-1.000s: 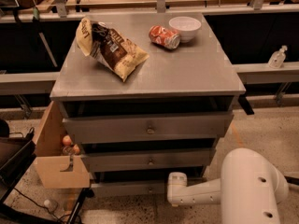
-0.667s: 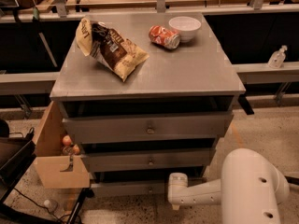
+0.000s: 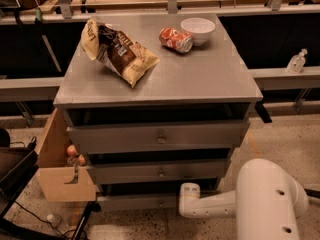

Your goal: Open bottom drawer

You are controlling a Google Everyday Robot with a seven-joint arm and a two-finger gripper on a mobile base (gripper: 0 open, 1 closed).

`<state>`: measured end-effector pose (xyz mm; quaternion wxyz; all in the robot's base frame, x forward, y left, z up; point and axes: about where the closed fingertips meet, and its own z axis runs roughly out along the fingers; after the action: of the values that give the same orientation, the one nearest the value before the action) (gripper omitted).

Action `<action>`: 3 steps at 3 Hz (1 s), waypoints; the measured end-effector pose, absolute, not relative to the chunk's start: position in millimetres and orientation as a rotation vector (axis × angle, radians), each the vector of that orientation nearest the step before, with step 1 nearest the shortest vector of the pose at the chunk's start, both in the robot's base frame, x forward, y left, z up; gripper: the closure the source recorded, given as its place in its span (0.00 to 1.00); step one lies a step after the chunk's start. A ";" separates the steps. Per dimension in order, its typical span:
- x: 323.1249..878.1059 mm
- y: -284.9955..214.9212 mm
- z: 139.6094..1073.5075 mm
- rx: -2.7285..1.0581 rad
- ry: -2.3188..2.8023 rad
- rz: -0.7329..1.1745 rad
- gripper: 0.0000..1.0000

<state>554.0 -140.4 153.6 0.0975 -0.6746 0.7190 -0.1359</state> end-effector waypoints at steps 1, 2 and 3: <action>554.0 -140.4 154.3 -1.997 2.129 -0.402 0.94; 554.0 -140.4 155.2 -1.997 2.129 -0.402 1.00; 553.9 -140.4 155.2 -1.997 2.129 -0.402 1.00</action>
Offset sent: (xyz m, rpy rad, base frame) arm -0.0503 -0.0122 -0.0142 -0.0273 0.1090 -0.0442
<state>553.9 -140.4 155.2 0.0974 -0.6746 0.7190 -0.1359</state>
